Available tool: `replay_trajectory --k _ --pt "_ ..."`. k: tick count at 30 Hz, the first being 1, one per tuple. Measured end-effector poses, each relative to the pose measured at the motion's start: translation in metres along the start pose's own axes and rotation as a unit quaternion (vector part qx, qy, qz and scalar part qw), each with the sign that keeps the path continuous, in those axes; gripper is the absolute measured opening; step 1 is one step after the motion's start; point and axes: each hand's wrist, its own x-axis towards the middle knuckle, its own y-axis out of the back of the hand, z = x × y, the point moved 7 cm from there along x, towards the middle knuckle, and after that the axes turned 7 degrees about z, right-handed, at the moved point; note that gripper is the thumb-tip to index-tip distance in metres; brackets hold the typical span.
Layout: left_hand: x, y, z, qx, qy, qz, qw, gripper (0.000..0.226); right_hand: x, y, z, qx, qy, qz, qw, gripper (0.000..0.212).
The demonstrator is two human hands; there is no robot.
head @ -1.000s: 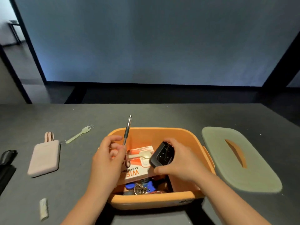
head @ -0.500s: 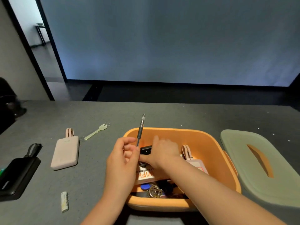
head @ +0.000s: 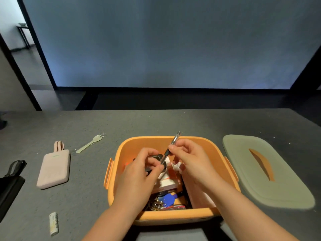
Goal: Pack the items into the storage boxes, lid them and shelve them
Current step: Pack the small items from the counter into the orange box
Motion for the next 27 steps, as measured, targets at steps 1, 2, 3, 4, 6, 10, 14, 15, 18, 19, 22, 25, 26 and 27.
replay_trajectory --k 1,2,3,4,6,10,14,15,18,19,22,25,26,27 --pt "0.001 0.002 -0.002 -0.002 0.009 0.002 1.000 0.030 0.002 0.008 0.002 0.004 -0.014 0.009 1.000 0.018" --pt "0.001 0.004 -0.004 0.003 0.016 0.008 1.000 0.032 0.005 0.018 0.004 -0.001 -0.021 0.030 0.999 0.017" --pt "0.001 0.007 -0.007 0.023 0.014 0.016 1.000 0.033 0.009 0.030 0.004 -0.017 -0.019 0.060 0.998 0.014" --pt "0.001 0.010 -0.008 0.061 0.002 0.023 0.998 0.034 0.014 0.043 0.005 -0.046 -0.006 0.092 0.995 0.010" --pt "-0.003 0.016 -0.009 0.152 -0.032 0.041 0.987 0.033 0.022 0.062 0.005 -0.120 0.024 0.131 0.984 0.005" --pt "-0.009 0.020 -0.015 0.281 -0.053 0.037 0.957 0.038 0.030 0.074 0.007 -0.286 0.067 0.129 0.947 0.009" --pt "-0.008 0.016 -0.021 0.317 -0.034 0.004 0.948 0.041 0.035 0.076 0.013 -0.431 0.088 0.132 0.888 0.016" --pt "-0.008 0.015 -0.021 0.320 -0.036 0.002 0.947 0.039 0.037 0.072 0.016 -0.458 0.090 0.118 0.876 0.016" --pt "-0.009 0.014 -0.021 0.326 -0.030 -0.002 0.945 0.036 0.043 0.057 0.025 -0.523 0.111 0.072 0.842 0.014" --pt "-0.009 0.014 -0.021 0.327 -0.029 -0.001 0.945 0.035 0.045 0.052 0.027 -0.537 0.118 0.061 0.833 0.013" --pt "-0.010 0.015 -0.017 0.317 -0.031 0.011 0.948 0.033 0.052 0.041 0.038 -0.576 0.123 0.027 0.807 0.019" --pt "-0.010 0.016 -0.018 0.308 -0.031 0.014 0.951 0.033 0.062 0.035 0.056 -0.606 0.112 0.006 0.787 0.022" --pt "-0.010 0.015 -0.019 0.308 -0.033 0.015 0.951 0.033 0.064 0.035 0.059 -0.611 0.108 0.006 0.784 0.022" --pt "-0.010 0.014 -0.019 0.302 -0.037 0.019 0.952 0.033 0.064 0.037 0.059 -0.615 0.106 0.007 0.782 0.023"
